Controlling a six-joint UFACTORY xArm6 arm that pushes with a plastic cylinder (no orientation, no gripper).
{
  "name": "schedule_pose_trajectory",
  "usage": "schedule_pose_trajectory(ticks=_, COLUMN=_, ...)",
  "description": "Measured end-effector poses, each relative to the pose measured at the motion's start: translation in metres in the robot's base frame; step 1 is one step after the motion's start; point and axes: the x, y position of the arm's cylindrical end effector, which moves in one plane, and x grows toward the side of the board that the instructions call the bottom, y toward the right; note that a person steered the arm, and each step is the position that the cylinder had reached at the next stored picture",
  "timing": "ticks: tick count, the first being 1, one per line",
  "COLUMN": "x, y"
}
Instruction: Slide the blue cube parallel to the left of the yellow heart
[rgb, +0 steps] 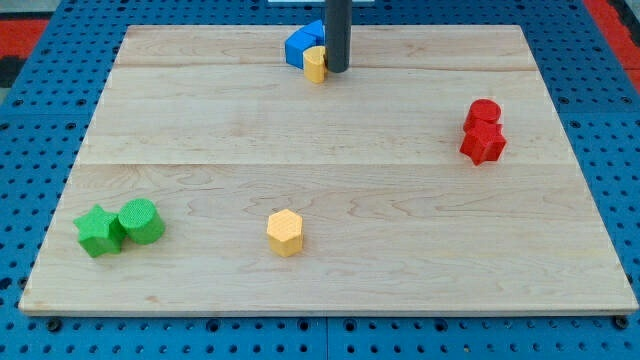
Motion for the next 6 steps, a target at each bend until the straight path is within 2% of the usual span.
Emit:
schedule_pose_trajectory(ticks=2, x=-0.027, y=0.004)
schedule_pose_trajectory(ticks=4, x=-0.023, y=-0.081)
schedule_pose_trajectory(ticks=6, x=0.001, y=-0.086)
